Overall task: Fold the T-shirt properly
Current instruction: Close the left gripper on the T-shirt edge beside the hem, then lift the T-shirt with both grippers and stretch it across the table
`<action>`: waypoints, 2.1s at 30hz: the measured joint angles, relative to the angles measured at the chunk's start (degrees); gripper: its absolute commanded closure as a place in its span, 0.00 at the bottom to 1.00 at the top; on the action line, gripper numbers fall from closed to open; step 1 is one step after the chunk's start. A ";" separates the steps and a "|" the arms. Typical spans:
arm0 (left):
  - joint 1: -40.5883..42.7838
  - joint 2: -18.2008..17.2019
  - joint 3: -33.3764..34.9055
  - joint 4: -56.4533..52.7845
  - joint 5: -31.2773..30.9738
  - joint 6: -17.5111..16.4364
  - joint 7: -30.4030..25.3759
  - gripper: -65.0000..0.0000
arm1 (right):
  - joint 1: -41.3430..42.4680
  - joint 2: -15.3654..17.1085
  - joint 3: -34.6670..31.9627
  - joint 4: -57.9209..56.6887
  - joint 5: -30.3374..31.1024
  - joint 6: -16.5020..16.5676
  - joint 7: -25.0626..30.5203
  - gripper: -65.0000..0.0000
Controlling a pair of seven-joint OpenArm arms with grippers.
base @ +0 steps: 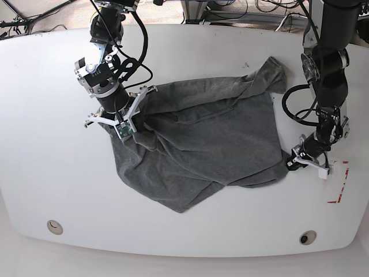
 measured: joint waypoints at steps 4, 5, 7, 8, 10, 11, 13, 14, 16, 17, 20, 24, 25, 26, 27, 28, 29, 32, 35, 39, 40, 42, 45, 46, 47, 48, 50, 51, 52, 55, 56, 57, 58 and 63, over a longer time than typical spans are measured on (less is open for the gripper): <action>-0.04 0.96 0.17 0.00 -0.07 -0.02 -0.02 1.00 | 0.00 0.00 0.00 0.00 0.02 0.00 0.00 1.00; -0.04 0.98 0.15 -0.02 -0.04 -0.02 0.02 1.00 | 0.00 0.00 0.00 0.00 0.00 0.00 -0.02 1.00; -0.02 1.05 0.15 -0.02 -0.07 -0.02 0.00 1.00 | 0.00 0.02 0.00 0.00 -0.02 0.00 -0.02 1.00; -0.02 0.98 0.15 -0.02 -0.04 -0.02 0.00 1.00 | 0.02 0.02 0.00 0.00 0.00 0.00 0.00 1.00; -0.02 0.81 0.09 -0.02 -0.04 -0.02 0.00 1.00 | 0.02 0.00 0.00 0.00 0.00 0.00 -0.02 1.00; -0.02 0.74 0.09 0.00 -0.04 -0.04 0.00 1.00 | 0.00 0.00 0.00 0.00 0.00 0.00 -0.02 1.00; -0.02 0.63 0.02 0.02 -0.07 -0.04 0.00 1.00 | 0.02 0.00 0.00 0.00 0.13 0.00 0.00 1.00; -0.02 0.63 -0.15 0.11 -0.11 -0.04 -0.02 1.00 | 0.02 0.00 0.00 0.00 0.15 0.00 0.00 1.00; -0.04 0.61 -0.20 0.11 -0.26 -0.07 0.00 1.00 | 0.02 -0.02 -0.02 0.02 0.17 0.00 0.00 1.00; -0.04 0.61 -0.20 0.17 -0.26 -0.09 0.00 1.00 | 0.02 -0.02 -0.07 0.04 0.15 0.00 -0.02 1.00; 0.00 0.57 -0.17 0.50 -1.11 -0.11 0.33 1.00 | 0.00 -0.35 -0.15 0.50 0.20 0.00 -0.02 1.00; 0.85 0.09 -0.15 4.20 -4.15 -0.92 3.67 1.00 | 0.09 -1.31 -0.02 0.79 2.05 -0.02 0.00 1.00; 1.25 -0.31 -0.15 5.20 -4.57 -1.40 4.31 1.00 | 0.13 -1.31 -0.07 0.79 2.43 0.00 -0.02 1.00; 1.64 -0.72 -0.11 6.86 -5.31 -1.27 5.14 1.00 | 0.15 -1.40 -0.17 0.79 2.64 -0.02 0.02 1.00; 2.21 -1.33 -0.13 8.83 -6.12 -1.27 5.38 1.00 | 0.24 -1.44 -0.17 0.79 2.60 0.00 -0.02 1.00; 2.67 -1.73 -0.15 10.25 -6.47 -1.25 5.44 1.00 | 0.33 -1.44 -0.15 0.79 2.60 0.00 0.00 1.00; 3.34 -2.27 -0.24 12.48 -6.95 -0.79 6.01 1.00 | 0.42 -1.44 -0.15 0.76 2.58 0.00 0.00 1.00; 4.66 -3.23 -0.46 17.42 -7.69 -0.50 7.63 1.00 | 1.05 -1.22 0.02 0.74 2.54 0.00 -0.33 1.00; 5.40 -3.17 -0.50 21.44 -7.78 -0.57 9.86 1.00 | 2.21 -1.27 0.11 0.50 2.36 -0.02 -0.61 1.00; 6.21 -2.16 -1.05 27.10 -7.96 -0.85 13.35 1.00 | 4.15 -1.27 0.13 -0.68 2.34 0.00 -0.44 1.00; 6.58 -1.95 -1.66 28.48 -8.20 -1.11 14.03 1.00 | 4.48 -1.29 0.35 -0.85 2.36 0.00 -0.44 1.00; 7.69 -1.86 -3.85 32.11 -8.83 -1.55 15.47 1.00 | 5.27 -1.46 1.68 -1.09 2.67 0.07 -0.44 1.00; 9.27 -2.80 -6.12 36.70 -8.28 -1.25 18.88 1.00 | 6.71 -1.44 3.21 -1.20 2.56 -0.48 -0.81 1.00; 9.73 -3.32 -6.91 38.49 -8.00 -0.87 20.24 1.00 | 7.32 -1.22 3.65 -1.20 2.47 -1.22 -1.07 1.00; 10.05 -3.63 -7.39 39.78 -7.96 -0.90 21.00 1.00 | 7.93 -1.16 3.89 -1.20 2.25 -1.46 -1.03 1.00; 10.27 -3.85 -8.09 41.35 -7.65 -0.85 21.88 1.00 | 8.55 -1.09 4.26 -1.20 2.19 -1.53 -1.05 1.00; 10.69 -4.00 -9.22 44.98 -7.61 -0.85 23.08 1.00 | 10.08 -1.14 4.83 -1.20 2.19 -1.55 -0.74 1.00; 10.80 -3.89 -9.79 46.82 -7.61 -0.87 23.74 1.00 | 10.86 -1.16 5.31 -1.20 2.23 -1.31 -0.70 1.00; 10.84 -3.78 -10.14 48.68 -8.04 -1.03 24.22 1.00 | 11.78 -1.33 5.88 -1.20 2.38 -1.22 -0.83 1.00; 10.91 -3.54 -10.56 52.83 -8.50 -1.64 24.90 1.00 | 14.16 -1.05 7.30 -1.20 2.34 -1.16 -0.85 1.00; 11.06 -3.63 -10.58 54.14 -8.44 -1.60 25.16 1.00 | 14.95 -0.35 7.45 -1.20 2.34 -1.11 -0.90 1.00; 11.39 -4.07 -10.56 55.39 -8.55 -1.68 25.31 1.00 | 15.80 0.57 7.43 -1.22 2.36 -1.14 -0.94 1.00; 11.85 -4.42 -10.45 56.02 -8.48 -1.77 25.35 1.00 | 16.44 1.20 7.39 -1.22 2.34 -1.20 -0.94 1.00; 13.00 -6.32 -10.38 59.56 -8.26 -1.75 25.97 1.00 | 20.65 4.11 6.84 -2.27 2.40 -1.31 -3.78 1.00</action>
